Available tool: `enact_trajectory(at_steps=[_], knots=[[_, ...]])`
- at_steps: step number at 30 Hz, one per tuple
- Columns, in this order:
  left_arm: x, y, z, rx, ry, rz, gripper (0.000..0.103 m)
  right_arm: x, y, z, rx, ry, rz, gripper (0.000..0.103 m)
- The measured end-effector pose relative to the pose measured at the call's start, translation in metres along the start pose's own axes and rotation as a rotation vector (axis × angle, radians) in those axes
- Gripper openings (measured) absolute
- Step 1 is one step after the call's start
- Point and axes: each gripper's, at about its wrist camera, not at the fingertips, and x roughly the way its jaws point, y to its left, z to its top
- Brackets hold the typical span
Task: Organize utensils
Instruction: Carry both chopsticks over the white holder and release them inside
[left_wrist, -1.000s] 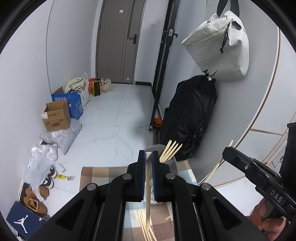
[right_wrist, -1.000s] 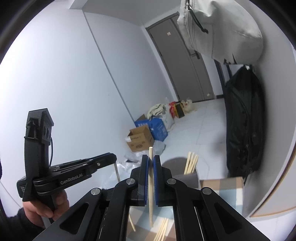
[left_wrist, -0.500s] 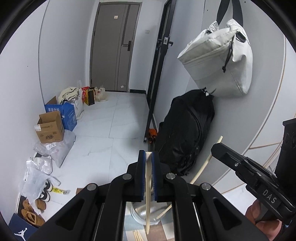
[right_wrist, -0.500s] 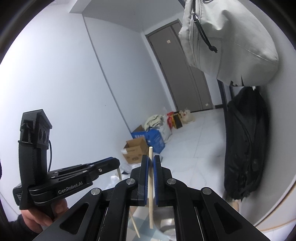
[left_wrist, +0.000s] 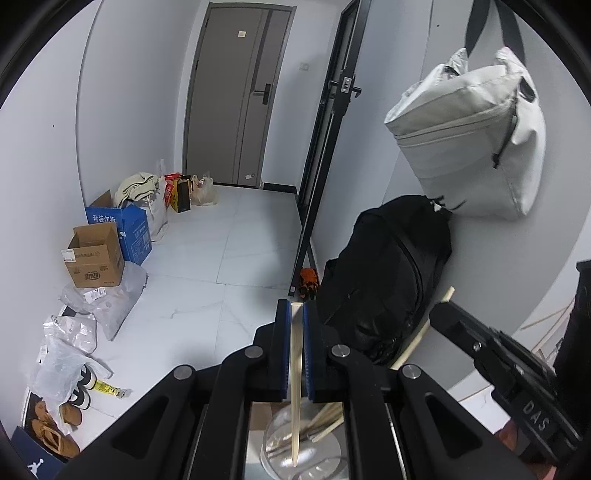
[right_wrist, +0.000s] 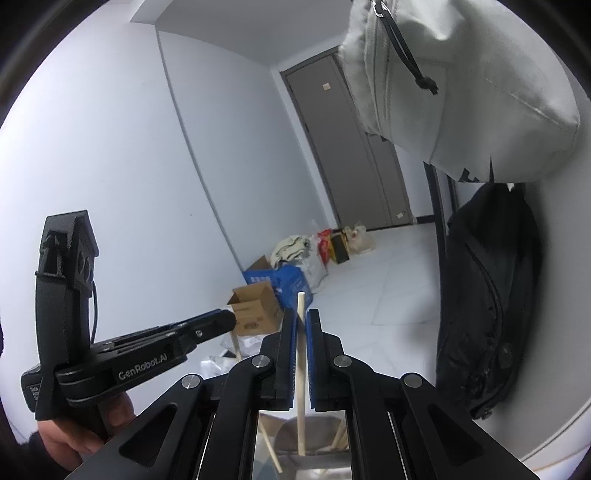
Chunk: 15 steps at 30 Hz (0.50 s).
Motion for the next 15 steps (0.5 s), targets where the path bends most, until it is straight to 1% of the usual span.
enact_trajectory(at_steps=[3, 9, 15], knots=[[0.006, 0.001, 0.004, -0.016, -0.033, 0.007, 0.003, 0.008, -0.005, 0.000, 0.000, -0.001, -0.012, 0.004], [0.015, 0.004, 0.006, -0.039, -0.131, 0.016, 0.003, 0.018, -0.011, -0.003, -0.005, 0.002, -0.028, 0.004], [0.025, 0.004, -0.006, -0.026, -0.137, -0.018, 0.003, 0.024, -0.016, -0.007, -0.007, 0.012, -0.028, 0.004]])
